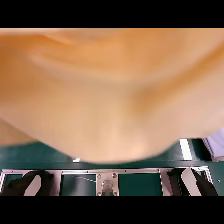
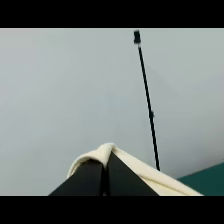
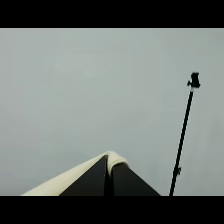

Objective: Fold the shirts.

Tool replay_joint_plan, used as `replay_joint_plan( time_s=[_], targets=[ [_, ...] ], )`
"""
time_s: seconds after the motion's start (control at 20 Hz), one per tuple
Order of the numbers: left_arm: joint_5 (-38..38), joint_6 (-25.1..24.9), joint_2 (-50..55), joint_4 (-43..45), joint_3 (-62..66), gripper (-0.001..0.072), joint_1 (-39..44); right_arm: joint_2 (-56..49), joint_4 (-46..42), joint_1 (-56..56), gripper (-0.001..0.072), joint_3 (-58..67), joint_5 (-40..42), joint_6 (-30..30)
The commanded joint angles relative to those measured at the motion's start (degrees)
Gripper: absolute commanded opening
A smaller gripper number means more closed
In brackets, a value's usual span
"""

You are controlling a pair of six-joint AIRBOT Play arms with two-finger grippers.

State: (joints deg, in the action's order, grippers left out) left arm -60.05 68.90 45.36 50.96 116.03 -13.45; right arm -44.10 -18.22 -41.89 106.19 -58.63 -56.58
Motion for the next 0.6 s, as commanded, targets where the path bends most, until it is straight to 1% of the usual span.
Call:
replay_joint_plan(
  time_s=[0.0, 0.05, 0.15, 0.25, 0.3, 0.4, 0.5, 0.55],
  targets=[
    [-1.62, -0.42, 2.19, -2.4, -13.79, 0.0028, 0.02, -0.9, -1.33, 0.35, 0.0013, -12.98, -1.77, 0.09],
    [-1.49, -2.91, 4.33, -5.27, -18.32, 0.0028, 0.02, -1.81, -1.36, 1.4, 0.0013, -18.84, -1.51, 0.17],
    [-0.76, -8.2, 10.73, -12.15, -25.66, 0.0028, 0.07, -5.25, -1.36, 5.57, 0.0013, -31.3, 1.22, 2.84],
    [-0.48, -11.02, 19.82, -16.63, -30.34, 0.0028, 0.09, -11.61, -1.36, 11.26, 0.0013, -42.27, 8.61, 5.79],
    [-0.46, -12.35, 24.92, -18.1, -31.45, 0.0028, 0.09, -15.54, -1.33, 13.44, 0.0013, -45.68, 12.61, 7.15],
    [0.07, -14.91, 36.11, -21.94, -31.67, 0.0028, 0.09, -25.57, -1.31, 17.07, 0.0013, -47.93, 18.73, 8.96],
    [1.46, -18.05, 46.07, -28.33, -31.36, 0.0028, 0.33, -35.87, -0.37, 19.5, 0.0013, -45.83, 21.38, 9.16],
    [2.43, -18.73, 50.4, -30.36, -30.8, 0.0028, 0.61, -40.98, 0.5, 20.28, 0.0013, -43.5, 21.66, 9.14]
  ],
)
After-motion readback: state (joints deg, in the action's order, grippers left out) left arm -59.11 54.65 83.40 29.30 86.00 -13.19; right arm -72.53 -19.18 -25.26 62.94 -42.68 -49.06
